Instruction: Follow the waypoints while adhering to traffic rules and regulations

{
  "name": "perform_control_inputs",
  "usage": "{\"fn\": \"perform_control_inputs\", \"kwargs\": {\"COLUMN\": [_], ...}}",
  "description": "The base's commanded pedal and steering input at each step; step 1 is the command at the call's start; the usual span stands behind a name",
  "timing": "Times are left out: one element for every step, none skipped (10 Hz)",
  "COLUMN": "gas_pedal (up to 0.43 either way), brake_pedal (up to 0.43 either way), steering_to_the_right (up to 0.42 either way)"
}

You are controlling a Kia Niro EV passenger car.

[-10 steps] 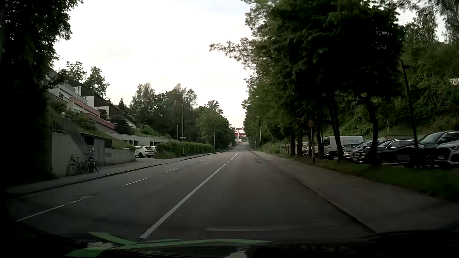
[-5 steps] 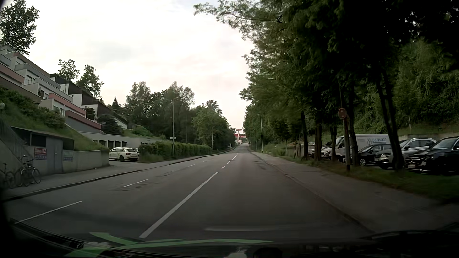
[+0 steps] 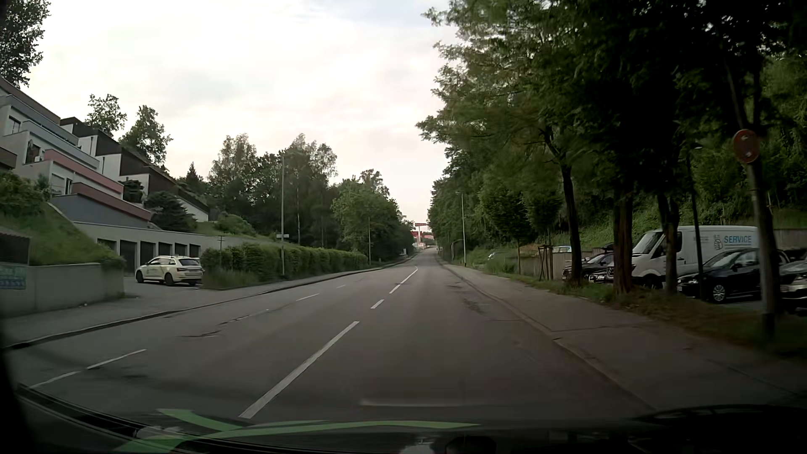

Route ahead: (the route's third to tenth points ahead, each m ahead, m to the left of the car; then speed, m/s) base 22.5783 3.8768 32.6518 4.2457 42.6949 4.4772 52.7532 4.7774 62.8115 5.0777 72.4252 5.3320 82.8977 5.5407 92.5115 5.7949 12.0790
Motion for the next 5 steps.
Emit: {"fn": "perform_control_inputs", "kwargs": {"gas_pedal": [0.118, 0.118, 0.118, 0.118, 0.130], "brake_pedal": [0.000, 0.000, 0.000, 0.000, 0.000], "steering_to_the_right": [-0.004, -0.003, -0.002, -0.001, -0.001]}}
